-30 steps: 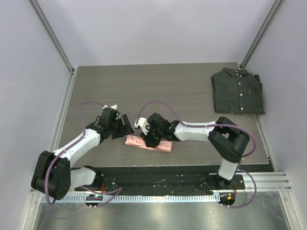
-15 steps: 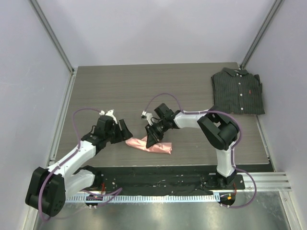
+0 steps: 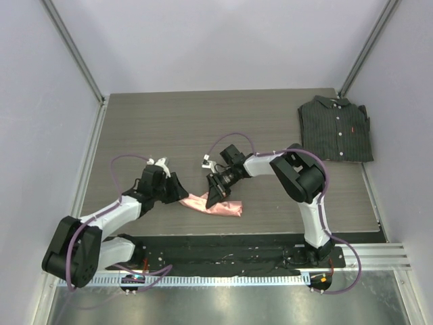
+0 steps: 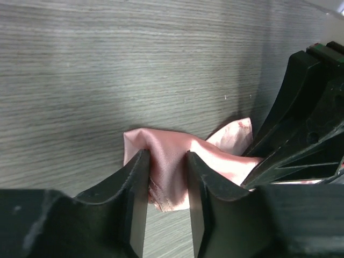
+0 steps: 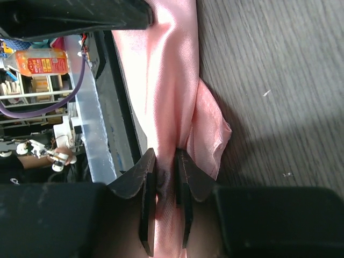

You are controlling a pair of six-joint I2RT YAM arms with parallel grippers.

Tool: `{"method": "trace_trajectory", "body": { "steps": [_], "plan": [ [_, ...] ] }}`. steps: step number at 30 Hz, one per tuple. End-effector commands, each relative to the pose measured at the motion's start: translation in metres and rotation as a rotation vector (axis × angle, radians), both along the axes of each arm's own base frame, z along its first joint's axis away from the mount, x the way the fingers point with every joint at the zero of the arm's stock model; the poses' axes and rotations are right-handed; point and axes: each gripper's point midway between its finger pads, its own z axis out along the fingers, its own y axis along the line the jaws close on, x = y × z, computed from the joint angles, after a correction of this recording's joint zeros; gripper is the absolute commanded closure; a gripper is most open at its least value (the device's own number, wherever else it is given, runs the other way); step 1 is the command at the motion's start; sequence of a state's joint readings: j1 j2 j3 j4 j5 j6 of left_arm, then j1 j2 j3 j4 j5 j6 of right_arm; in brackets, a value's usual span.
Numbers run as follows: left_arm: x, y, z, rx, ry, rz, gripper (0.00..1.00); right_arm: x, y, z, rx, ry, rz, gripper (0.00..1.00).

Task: Fold the napkin, place the utensils inside, and roll it up
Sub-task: Roll the napkin with the utensil

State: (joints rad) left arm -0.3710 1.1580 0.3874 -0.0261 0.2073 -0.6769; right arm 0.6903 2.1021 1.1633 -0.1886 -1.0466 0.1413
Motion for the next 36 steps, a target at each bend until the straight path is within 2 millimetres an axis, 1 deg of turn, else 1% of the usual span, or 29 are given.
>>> {"method": "trace_trajectory", "body": {
  "steps": [1,3,4,5,6,7,8,9,10,11,13,14,15,16,17,18,19,20,21,22,23,24,26,27,28,30,33,34,36],
  "plan": [
    [0.015,-0.006,0.010,-0.026,-0.067,-0.004,0.67,0.004,-0.008,-0.026,-0.109,-0.036,-0.034,0.73],
    [0.015,-0.005,0.010,-0.020,-0.062,0.000,0.75,0.007,-0.008,-0.020,-0.111,-0.062,-0.044,0.64],
    [0.016,-0.004,0.009,-0.013,-0.058,0.005,0.79,0.012,-0.008,-0.012,-0.113,-0.103,-0.054,0.60],
    [0.018,-0.004,0.012,-0.009,-0.057,0.008,0.88,0.015,-0.009,-0.008,-0.117,-0.122,-0.062,0.55],
    [0.018,-0.002,0.011,0.004,-0.049,0.011,0.92,0.018,-0.009,-0.003,-0.122,-0.150,-0.069,0.49],
    [0.014,0.000,0.006,0.021,-0.019,0.009,0.95,0.024,-0.011,0.006,-0.139,-0.194,-0.087,0.45],
    [0.017,-0.001,0.010,0.023,-0.022,0.006,1.00,0.030,-0.013,0.014,-0.140,-0.239,-0.098,0.41],
    [0.013,0.001,0.006,0.042,0.005,0.000,1.00,0.030,-0.015,0.018,-0.152,-0.267,-0.100,0.37],
    [0.013,0.002,0.007,0.047,0.013,0.000,1.00,0.034,-0.016,0.024,-0.155,-0.305,-0.108,0.36],
    [0.015,0.001,0.008,0.053,0.022,0.002,1.00,0.043,-0.018,0.036,-0.168,-0.400,-0.127,0.34],
    [0.011,0.003,0.005,0.064,0.060,0.004,1.00,0.045,-0.021,0.044,-0.191,-0.501,-0.130,0.30],
    [0.010,0.002,0.002,0.067,0.081,0.005,1.00,0.055,-0.024,0.054,-0.209,-0.614,-0.146,0.30],
    [0.013,0.000,0.005,0.063,0.086,0.004,1.00,0.049,-0.019,0.054,-0.214,-0.679,-0.133,0.29],
    [0.009,0.001,0.003,0.070,0.116,0.006,1.00,0.049,-0.019,0.056,-0.224,-0.736,-0.132,0.27],
    [0.008,0.001,0.000,0.073,0.138,0.003,1.00,0.056,-0.021,0.062,-0.257,-0.823,-0.163,0.27],
    [0.010,-0.001,0.003,0.070,0.146,-0.001,1.00,0.049,-0.014,0.061,-0.248,-0.888,-0.136,0.27],
    [0.006,0.000,0.001,0.078,0.173,-0.003,1.00,0.046,-0.012,0.061,-0.251,-0.930,-0.131,0.26],
    [0.006,-0.002,-0.001,0.080,0.191,-0.011,1.00,0.049,-0.018,0.055,-0.301,-0.989,-0.149,0.26],
    [0.007,-0.003,0.001,0.075,0.196,-0.014,1.00,0.042,-0.005,0.062,-0.265,-1.057,-0.129,0.25],
    [0.006,-0.003,0.001,0.077,0.206,-0.019,1.00,0.041,-0.003,0.063,-0.266,-1.092,-0.128,0.24],
    [0.005,-0.004,-0.001,0.076,0.219,-0.023,1.00,0.045,-0.008,0.059,-0.310,-1.143,-0.142,0.24],
    [0.006,-0.005,-0.001,0.076,0.224,-0.025,1.00,0.037,0.001,0.059,-0.295,-1.182,-0.114,0.23],
    [0.006,-0.006,-0.001,0.075,0.231,-0.029,1.00,0.033,0.005,0.056,-0.300,-1.212,-0.089,0.23],
    [0.006,-0.006,-0.001,0.073,0.231,-0.031,1.00,0.030,0.006,0.049,-0.312,-1.223,-0.060,0.23],
    [0.007,-0.007,0.000,0.070,0.231,-0.033,1.00,0.028,0.009,0.047,-0.310,-1.224,-0.050,0.23],
    [0.006,-0.008,0.000,0.067,0.235,-0.037,1.00,0.028,0.009,0.039,-0.332,-1.222,-0.032,0.23],
    [0.005,-0.008,0.000,0.066,0.241,-0.043,1.00,0.031,0.010,0.032,-0.355,-1.227,-0.028,0.23],
    [0.005,-0.009,0.000,0.063,0.240,-0.045,1.00,0.031,0.009,0.026,-0.366,-1.221,-0.016,0.24],
    [0.005,-0.009,-0.001,0.063,0.241,-0.049,1.00,0.030,0.007,0.020,-0.385,-1.210,0.000,0.27]
  ]
}}
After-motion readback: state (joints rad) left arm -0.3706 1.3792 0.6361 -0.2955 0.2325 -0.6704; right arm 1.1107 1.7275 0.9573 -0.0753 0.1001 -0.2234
